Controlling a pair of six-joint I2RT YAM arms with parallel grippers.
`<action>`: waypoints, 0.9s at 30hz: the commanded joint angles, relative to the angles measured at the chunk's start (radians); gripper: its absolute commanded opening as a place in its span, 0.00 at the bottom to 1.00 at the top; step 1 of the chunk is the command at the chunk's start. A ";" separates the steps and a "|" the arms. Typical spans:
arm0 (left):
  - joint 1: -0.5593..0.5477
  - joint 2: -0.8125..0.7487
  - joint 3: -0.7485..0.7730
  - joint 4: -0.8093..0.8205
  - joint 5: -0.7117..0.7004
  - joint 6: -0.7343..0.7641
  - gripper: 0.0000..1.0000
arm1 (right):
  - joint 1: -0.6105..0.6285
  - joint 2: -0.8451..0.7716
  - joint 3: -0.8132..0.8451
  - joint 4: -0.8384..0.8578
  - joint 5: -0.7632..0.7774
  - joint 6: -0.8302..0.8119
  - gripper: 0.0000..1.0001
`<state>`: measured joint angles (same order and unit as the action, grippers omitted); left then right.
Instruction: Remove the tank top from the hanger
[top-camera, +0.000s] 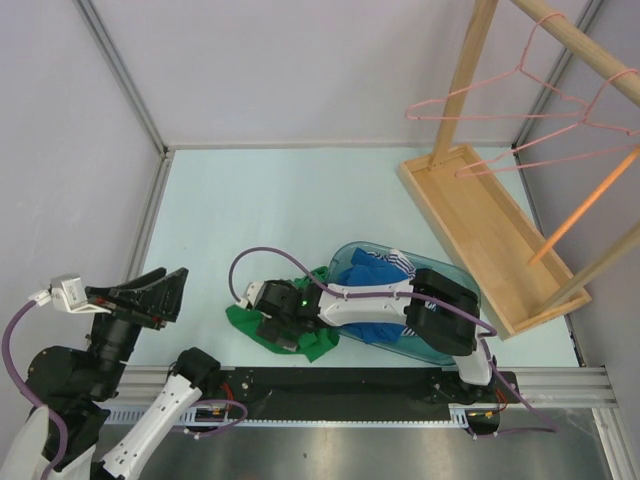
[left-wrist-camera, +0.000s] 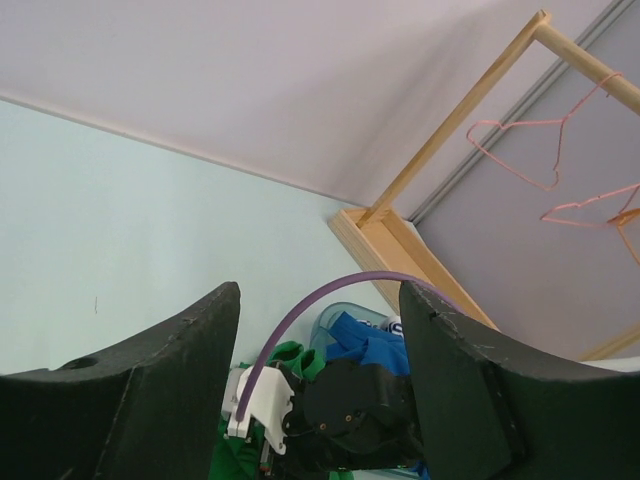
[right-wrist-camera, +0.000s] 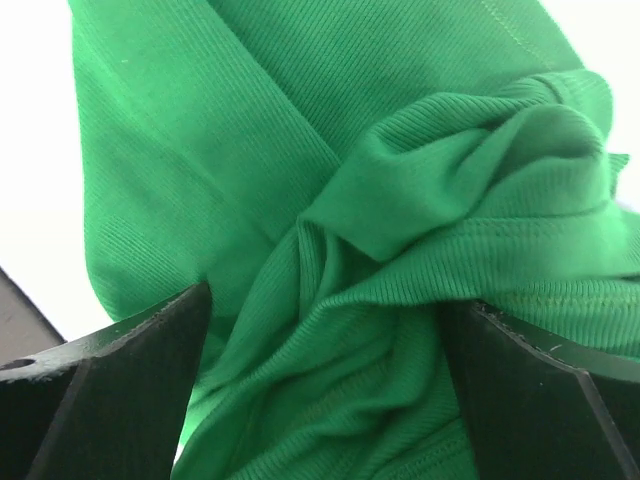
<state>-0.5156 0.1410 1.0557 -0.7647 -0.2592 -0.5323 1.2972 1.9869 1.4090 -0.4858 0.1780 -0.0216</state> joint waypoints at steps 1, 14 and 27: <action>0.003 0.003 0.007 -0.002 -0.009 0.002 0.70 | -0.007 0.065 -0.005 0.002 -0.044 0.008 0.96; 0.003 0.002 0.036 -0.012 -0.020 0.012 0.70 | 0.008 -0.175 -0.044 0.335 -0.059 0.130 0.00; 0.003 0.019 -0.051 0.059 0.026 0.005 0.70 | 0.076 -0.787 -0.205 -0.044 0.314 0.380 0.00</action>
<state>-0.5156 0.1410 1.0443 -0.7597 -0.2626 -0.5312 1.3262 1.3212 1.2480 -0.3027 0.2943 0.2211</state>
